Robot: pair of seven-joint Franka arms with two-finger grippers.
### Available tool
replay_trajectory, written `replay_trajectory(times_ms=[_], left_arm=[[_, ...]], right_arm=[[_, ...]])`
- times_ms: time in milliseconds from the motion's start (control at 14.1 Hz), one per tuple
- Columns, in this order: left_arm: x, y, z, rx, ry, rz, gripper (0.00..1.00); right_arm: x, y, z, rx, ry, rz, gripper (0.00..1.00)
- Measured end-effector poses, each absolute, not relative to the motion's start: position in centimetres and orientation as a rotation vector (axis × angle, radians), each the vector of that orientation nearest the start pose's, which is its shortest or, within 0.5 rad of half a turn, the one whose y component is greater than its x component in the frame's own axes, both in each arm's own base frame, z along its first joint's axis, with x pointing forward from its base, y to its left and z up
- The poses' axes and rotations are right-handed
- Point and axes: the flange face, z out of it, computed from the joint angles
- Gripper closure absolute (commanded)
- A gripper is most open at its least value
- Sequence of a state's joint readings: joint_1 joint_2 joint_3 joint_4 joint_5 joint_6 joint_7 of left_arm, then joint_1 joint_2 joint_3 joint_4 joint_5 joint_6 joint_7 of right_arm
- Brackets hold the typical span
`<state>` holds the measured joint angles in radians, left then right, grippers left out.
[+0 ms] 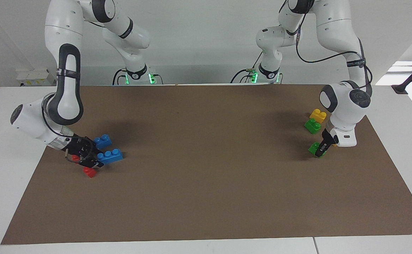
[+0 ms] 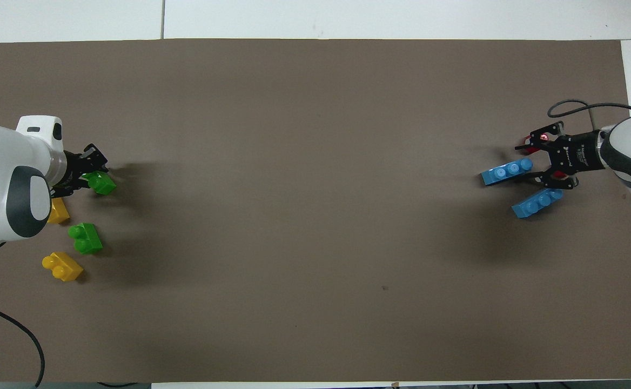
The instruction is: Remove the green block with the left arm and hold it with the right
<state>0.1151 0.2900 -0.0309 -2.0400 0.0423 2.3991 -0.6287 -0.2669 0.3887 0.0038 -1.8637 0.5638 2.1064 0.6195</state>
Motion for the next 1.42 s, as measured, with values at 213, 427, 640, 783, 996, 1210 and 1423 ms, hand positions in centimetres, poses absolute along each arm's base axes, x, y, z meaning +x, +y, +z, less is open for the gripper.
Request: replay_trajectory(times_ms=[213,427,640,783,996,1210,1423], left_arm=[[59.8,5.1,30.7,-2.957,-1.051,-0.113,0.00],[60.0,5.2,31.4,-2.957,-1.052,-0.121,0.00],[60.1,5.2,34.3,-2.952,-1.052,-0.113,0.00],[59.9,5.0,36.7,-2.956,-1.048,-0.136,0.00],[59.6,4.3,39.8,-2.962,-1.034,-0.157,0.00],[59.6,3.5,43.1,-2.975,-0.990,-0.157,0.00],[59.6,2.4,46.0,-3.024,-0.796,-0.134,0.00]], right_arm=[[61.0,-13.3,34.5,-2.204,1.512,0.310,0.00],[61.0,-12.3,39.6,-2.267,1.470,0.244,0.00],[60.8,-10.4,44.2,-2.439,1.327,0.145,0.00],[60.6,-8.7,47.8,-2.610,1.128,0.043,0.00],[59.0,-6.3,53.3,-2.777,0.861,-0.042,0.00],[56.9,-5.4,58.0,-2.882,0.630,-0.079,0.00],[55.3,-4.0,61.3,-3.029,0.421,-0.135,0.00]])
